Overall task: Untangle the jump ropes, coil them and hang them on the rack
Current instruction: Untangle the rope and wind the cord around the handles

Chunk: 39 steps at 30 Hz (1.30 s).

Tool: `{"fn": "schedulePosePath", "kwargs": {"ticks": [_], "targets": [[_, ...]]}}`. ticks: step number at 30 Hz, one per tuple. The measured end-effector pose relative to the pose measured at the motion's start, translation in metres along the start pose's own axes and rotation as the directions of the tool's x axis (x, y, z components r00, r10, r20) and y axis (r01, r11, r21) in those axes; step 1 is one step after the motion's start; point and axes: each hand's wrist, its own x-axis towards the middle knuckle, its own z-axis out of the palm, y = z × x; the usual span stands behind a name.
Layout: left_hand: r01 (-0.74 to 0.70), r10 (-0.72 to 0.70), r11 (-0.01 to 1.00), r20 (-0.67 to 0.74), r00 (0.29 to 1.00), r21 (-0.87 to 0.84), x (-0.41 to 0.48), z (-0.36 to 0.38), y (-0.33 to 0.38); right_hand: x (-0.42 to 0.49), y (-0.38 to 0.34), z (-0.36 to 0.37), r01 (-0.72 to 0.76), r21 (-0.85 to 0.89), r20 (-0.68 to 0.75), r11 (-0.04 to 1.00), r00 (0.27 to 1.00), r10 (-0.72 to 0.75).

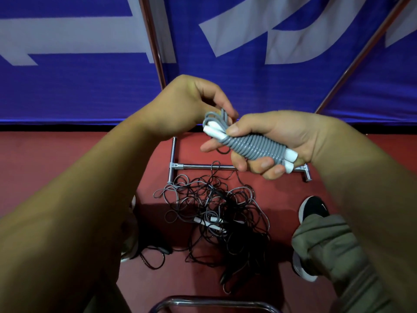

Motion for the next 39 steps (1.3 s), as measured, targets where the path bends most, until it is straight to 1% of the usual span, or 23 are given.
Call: {"fn": "schedulePosePath", "kwargs": {"ticks": [2, 3, 5, 7, 10, 13, 14, 15, 17, 19, 21, 22, 23, 25, 27, 29, 30, 31, 33, 36, 38, 39], "targets": [[-0.006, 0.006, 1.000, 0.005, 1.000, -0.028, 0.000, 0.000, 0.002, 0.001, 0.002, -0.002, -0.033, -0.039, 0.014, 0.999, 0.999, 0.034], [-0.011, 0.011, 1.000, 0.005, 1.000, -0.021, 0.000, 0.000, 0.003, 0.003, 0.002, -0.002, -0.055, -0.070, -0.004, 0.996, 0.998, 0.055], [-0.023, 0.022, 0.999, 0.020, 1.000, 0.043, 0.001, -0.001, 0.006, 0.006, 0.003, -0.003, -0.103, -0.129, -0.089, 0.986, 0.992, 0.092], [-0.032, 0.025, 0.986, 0.042, 0.999, 0.163, 0.002, 0.001, 0.010, 0.011, 0.005, -0.006, -0.133, -0.177, -0.225, 0.975, 0.970, 0.091], [-0.062, 0.041, 0.926, 0.062, 0.997, 0.372, 0.005, 0.005, 0.012, 0.020, 0.008, -0.009, -0.139, -0.213, -0.439, 0.967, 0.898, 0.032], [-0.128, 0.112, 0.840, 0.062, 0.992, 0.527, 0.007, 0.008, 0.009, 0.029, 0.009, -0.014, -0.074, -0.210, -0.596, 0.975, 0.800, -0.068], [-0.115, 0.120, 0.813, 0.029, 0.992, 0.571, 0.008, 0.009, 0.006, 0.030, 0.008, -0.015, -0.033, -0.194, -0.626, 0.980, 0.774, -0.098], [-0.071, 0.114, 0.801, -0.036, 0.993, 0.595, 0.009, 0.011, 0.001, 0.031, 0.008, -0.016, 0.011, -0.178, -0.646, 0.984, 0.753, -0.126], [0.063, 0.061, 0.815, -0.194, 0.979, 0.576, 0.012, 0.016, -0.005, 0.032, 0.005, -0.015, 0.091, -0.147, -0.661, 0.985, 0.731, -0.166], [0.166, -0.018, 0.833, -0.275, 0.961, 0.527, 0.014, 0.021, -0.007, 0.032, 0.002, -0.012, 0.145, -0.117, -0.656, 0.983, 0.732, -0.186], [0.249, -0.107, 0.825, -0.292, 0.950, 0.508, 0.016, 0.022, -0.008, 0.032, 0.001, -0.010, 0.166, -0.110, -0.661, 0.980, 0.724, -0.196], [0.276, -0.151, 0.822, -0.277, 0.949, 0.499, 0.016, 0.022, -0.009, 0.033, 0.000, -0.009, 0.169, -0.118, -0.672, 0.978, 0.712, -0.204], [0.288, -0.193, 0.840, -0.242, 0.951, 0.460, 0.015, 0.022, -0.011, 0.033, 0.000, -0.009, 0.172, -0.129, -0.684, 0.977, 0.697, -0.213], [0.291, -0.248, 0.910, -0.176, 0.953, 0.294, 0.012, 0.022, -0.013, 0.034, 0.000, -0.008, 0.171, -0.145, -0.704, 0.975, 0.674, -0.223], [0.298, -0.283, 0.951, -0.157, 0.946, 0.080, 0.011, 0.019, -0.014, 0.034, 0.000, -0.009, 0.170, -0.141, -0.702, 0.975, 0.677, -0.220], [0.302, -0.323, 0.938, -0.112, 0.940, -0.170, 0.013, 0.018, -0.015, 0.032, -0.001, -0.011, 0.179, -0.123, -0.697, 0.976, 0.685, -0.213], [0.301, -0.332, 0.917, -0.083, 0.940, -0.260, 0.013, 0.018, -0.016, 0.032, -0.001, -0.012, 0.185, -0.119, -0.694, 0.976, 0.687, -0.215], [0.294, -0.327, 0.907, -0.063, 0.943, -0.302, 0.014, 0.016, -0.017, 0.031, -0.002, -0.012, 0.190, -0.118, -0.691, 0.975, 0.689, -0.218], [0.271, -0.288, 0.918, -0.019, 0.957, -0.290, 0.014, 0.013, -0.016, 0.028, -0.003, -0.012, 0.211, -0.108, -0.687, 0.972, 0.690, -0.226], [0.258, -0.243, 0.943, 0.098, 0.965, -0.211, 0.009, 0.007, -0.009, 0.026, -0.004, -0.015, 0.263, -0.079, -0.693, 0.962, 0.679, -0.242], [0.280, -0.266, 0.954, 0.132, 0.955, -0.106, 0.006, 0.004, -0.005, 0.025, -0.004, -0.017, 0.265, -0.103, -0.707, 0.959, 0.659, -0.258], [0.277, -0.274, 0.961, 0.108, 0.956, -0.017, 0.006, 0.003, -0.005, 0.025, -0.003, -0.017, 0.257, -0.121, -0.705, 0.959, 0.657, -0.265]]}}
